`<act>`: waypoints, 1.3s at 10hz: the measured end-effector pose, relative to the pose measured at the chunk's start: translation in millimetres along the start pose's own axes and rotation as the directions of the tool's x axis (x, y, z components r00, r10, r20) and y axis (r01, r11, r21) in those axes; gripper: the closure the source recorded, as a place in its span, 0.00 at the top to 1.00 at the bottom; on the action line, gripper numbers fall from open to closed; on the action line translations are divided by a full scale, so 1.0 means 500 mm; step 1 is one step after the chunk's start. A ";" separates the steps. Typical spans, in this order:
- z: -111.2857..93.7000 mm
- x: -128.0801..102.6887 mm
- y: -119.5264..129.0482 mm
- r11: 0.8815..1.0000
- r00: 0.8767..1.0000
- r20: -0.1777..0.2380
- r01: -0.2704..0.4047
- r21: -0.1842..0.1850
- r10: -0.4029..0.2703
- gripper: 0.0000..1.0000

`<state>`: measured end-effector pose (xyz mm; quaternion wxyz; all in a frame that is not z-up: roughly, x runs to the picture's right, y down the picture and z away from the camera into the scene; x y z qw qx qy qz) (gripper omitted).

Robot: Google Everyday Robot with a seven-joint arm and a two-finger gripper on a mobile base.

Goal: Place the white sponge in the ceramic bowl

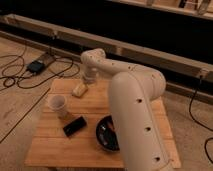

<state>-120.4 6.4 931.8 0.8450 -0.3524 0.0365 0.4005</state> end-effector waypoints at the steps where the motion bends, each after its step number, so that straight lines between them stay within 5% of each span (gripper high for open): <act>1: 0.011 -0.023 0.000 1.000 1.000 -0.002 0.011 0.008 -0.011 0.80; 7: 0.066 -0.125 0.003 0.996 0.997 -0.018 0.077 0.050 -0.076 0.80; 13: 0.128 -0.144 -0.031 0.995 0.995 -0.051 0.085 0.058 -0.082 0.80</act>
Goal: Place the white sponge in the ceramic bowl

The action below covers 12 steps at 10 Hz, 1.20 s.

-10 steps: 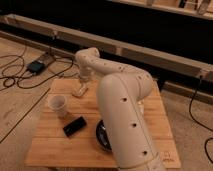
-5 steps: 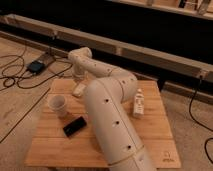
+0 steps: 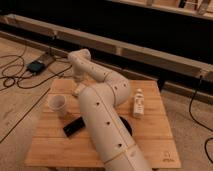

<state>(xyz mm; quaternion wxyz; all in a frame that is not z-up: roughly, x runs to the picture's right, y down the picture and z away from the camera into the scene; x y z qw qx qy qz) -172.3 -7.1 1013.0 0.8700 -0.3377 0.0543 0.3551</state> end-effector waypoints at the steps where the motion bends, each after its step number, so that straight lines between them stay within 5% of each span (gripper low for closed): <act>1: 0.008 -0.002 -0.005 1.000 1.000 -0.001 0.004 0.003 -0.004 0.80; 3: 0.020 -0.005 -0.008 1.000 1.000 -0.008 0.014 0.008 -0.013 0.80; 5: 0.027 -0.009 -0.011 1.000 1.000 -0.012 0.025 0.015 -0.025 0.70; 12: -0.041 0.046 -0.037 0.999 1.000 -0.001 0.025 -0.028 -0.025 0.02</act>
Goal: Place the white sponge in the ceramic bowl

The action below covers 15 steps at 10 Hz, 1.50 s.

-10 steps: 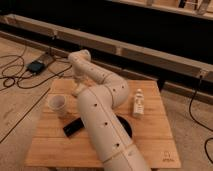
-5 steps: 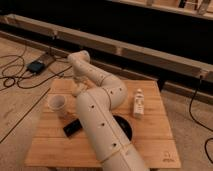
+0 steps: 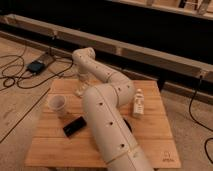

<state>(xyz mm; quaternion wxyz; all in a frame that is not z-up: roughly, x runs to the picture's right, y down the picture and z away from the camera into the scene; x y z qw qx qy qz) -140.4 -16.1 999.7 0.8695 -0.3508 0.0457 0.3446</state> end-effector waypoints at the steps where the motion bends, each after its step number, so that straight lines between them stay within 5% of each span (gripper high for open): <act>1: -0.015 0.020 -0.008 1.000 1.000 -0.003 -0.007 -0.005 0.007 0.00; 7: -0.084 0.132 -0.057 0.997 0.997 0.021 -0.070 -0.034 0.070 0.00; 12: -0.167 0.302 -0.050 0.975 0.992 0.051 -0.099 -0.199 0.112 0.00; 15: -0.202 0.412 -0.012 0.971 0.996 0.048 -0.057 -0.234 0.070 0.00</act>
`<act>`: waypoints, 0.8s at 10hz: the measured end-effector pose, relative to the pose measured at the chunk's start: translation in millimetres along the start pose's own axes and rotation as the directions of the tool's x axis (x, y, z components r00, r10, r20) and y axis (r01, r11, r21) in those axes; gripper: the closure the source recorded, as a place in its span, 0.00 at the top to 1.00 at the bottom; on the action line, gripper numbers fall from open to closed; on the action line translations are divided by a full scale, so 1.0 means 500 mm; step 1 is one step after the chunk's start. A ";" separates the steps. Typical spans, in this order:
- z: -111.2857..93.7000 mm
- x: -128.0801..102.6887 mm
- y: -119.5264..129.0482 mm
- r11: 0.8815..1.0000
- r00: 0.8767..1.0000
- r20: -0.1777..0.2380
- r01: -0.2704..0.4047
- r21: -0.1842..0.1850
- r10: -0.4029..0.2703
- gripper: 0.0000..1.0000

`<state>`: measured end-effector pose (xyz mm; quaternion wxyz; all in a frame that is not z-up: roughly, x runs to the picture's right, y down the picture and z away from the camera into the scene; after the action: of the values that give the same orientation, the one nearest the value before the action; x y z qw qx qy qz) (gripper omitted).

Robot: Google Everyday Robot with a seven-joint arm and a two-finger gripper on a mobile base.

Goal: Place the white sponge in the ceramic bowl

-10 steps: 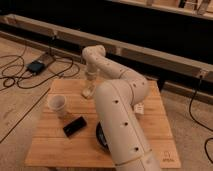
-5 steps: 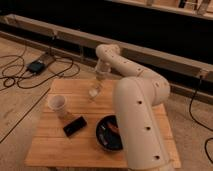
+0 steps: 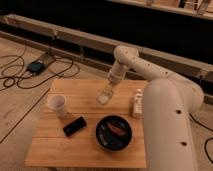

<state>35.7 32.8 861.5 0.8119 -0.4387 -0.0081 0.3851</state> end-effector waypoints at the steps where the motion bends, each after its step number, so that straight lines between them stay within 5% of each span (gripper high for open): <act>1: -0.004 0.029 0.016 1.000 1.000 -0.004 0.020 0.003 -0.020 0.00; 8: 0.059 0.196 0.163 0.991 0.988 -0.090 0.119 -0.058 -0.124 0.03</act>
<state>43.8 141.5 789.2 0.8216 -0.4758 -0.0071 0.3138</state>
